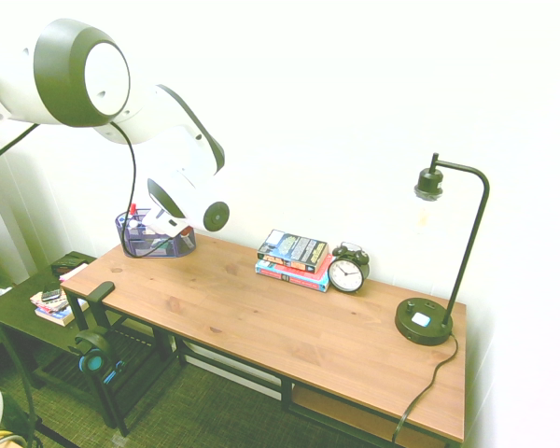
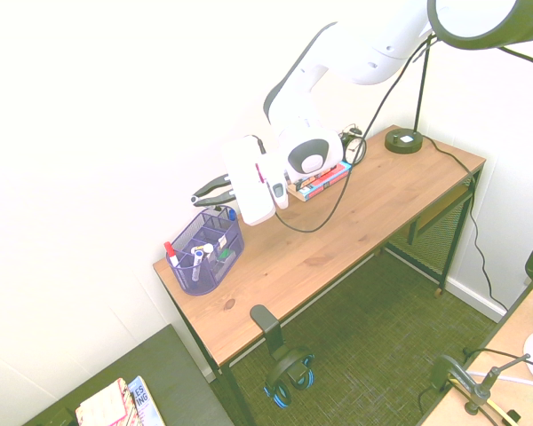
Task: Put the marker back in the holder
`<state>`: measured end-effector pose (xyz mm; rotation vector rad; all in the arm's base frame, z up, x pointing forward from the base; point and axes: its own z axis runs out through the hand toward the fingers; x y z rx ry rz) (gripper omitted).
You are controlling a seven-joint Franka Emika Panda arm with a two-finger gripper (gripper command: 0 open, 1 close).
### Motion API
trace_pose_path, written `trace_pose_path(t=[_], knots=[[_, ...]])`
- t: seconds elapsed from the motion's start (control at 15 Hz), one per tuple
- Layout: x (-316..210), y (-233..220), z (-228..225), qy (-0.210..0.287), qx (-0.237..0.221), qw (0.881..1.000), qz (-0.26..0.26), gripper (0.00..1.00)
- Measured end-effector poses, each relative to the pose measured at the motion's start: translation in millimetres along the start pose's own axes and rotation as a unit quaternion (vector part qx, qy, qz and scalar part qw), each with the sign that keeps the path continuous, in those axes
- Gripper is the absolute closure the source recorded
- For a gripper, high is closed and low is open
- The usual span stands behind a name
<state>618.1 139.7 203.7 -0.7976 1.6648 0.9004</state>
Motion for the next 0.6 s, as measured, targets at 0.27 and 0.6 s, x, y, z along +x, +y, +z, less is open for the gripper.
trace_pose_path(t=[0.27,0.6], knots=[[0.7,-3.3,-4.3,-0.001,0.003,1.000,0.004,0.00],[-4.4,-12.8,-17.8,-0.005,0.010,1.000,0.001,0.00]])
